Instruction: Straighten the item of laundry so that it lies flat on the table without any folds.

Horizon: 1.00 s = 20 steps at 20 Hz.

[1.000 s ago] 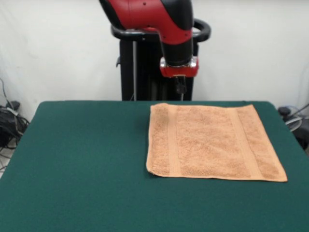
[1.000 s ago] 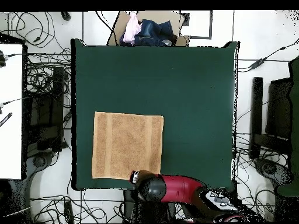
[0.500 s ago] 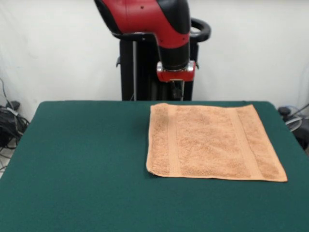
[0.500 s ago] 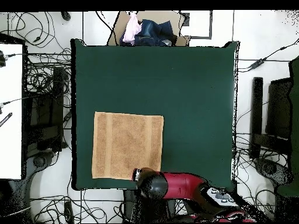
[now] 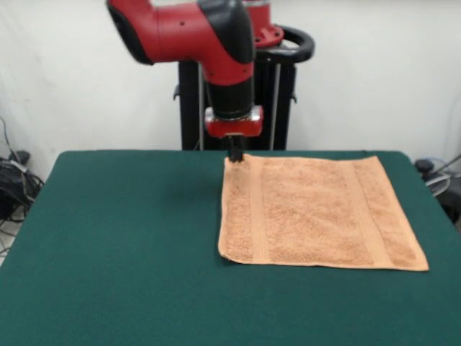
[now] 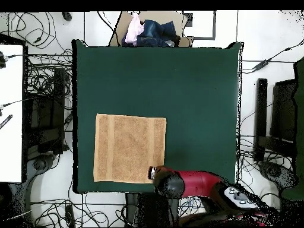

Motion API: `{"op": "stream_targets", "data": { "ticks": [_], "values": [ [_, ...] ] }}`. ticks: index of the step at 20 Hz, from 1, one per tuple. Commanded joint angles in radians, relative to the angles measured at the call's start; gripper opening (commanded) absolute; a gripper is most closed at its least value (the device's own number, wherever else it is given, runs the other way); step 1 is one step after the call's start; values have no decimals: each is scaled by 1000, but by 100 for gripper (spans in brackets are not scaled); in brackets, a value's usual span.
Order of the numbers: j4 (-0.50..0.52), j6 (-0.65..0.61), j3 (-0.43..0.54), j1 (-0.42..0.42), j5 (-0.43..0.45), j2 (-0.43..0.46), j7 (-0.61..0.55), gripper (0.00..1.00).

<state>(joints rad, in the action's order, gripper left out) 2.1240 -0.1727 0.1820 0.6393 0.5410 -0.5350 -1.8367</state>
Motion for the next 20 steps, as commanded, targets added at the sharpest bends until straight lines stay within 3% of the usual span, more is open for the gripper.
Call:
{"op": "stream_targets", "data": {
  "ticks": [1,5,11,16,20],
  "values": [
    [-301,-37,127,162,180,211,206,0],
    [-380,-42,185,239,263,320,225,0],
    [-541,44,183,203,367,537,148,0],
    [-689,-1,309,355,403,788,262,0],
    [-737,83,326,359,518,835,223,0]
  ]
}}
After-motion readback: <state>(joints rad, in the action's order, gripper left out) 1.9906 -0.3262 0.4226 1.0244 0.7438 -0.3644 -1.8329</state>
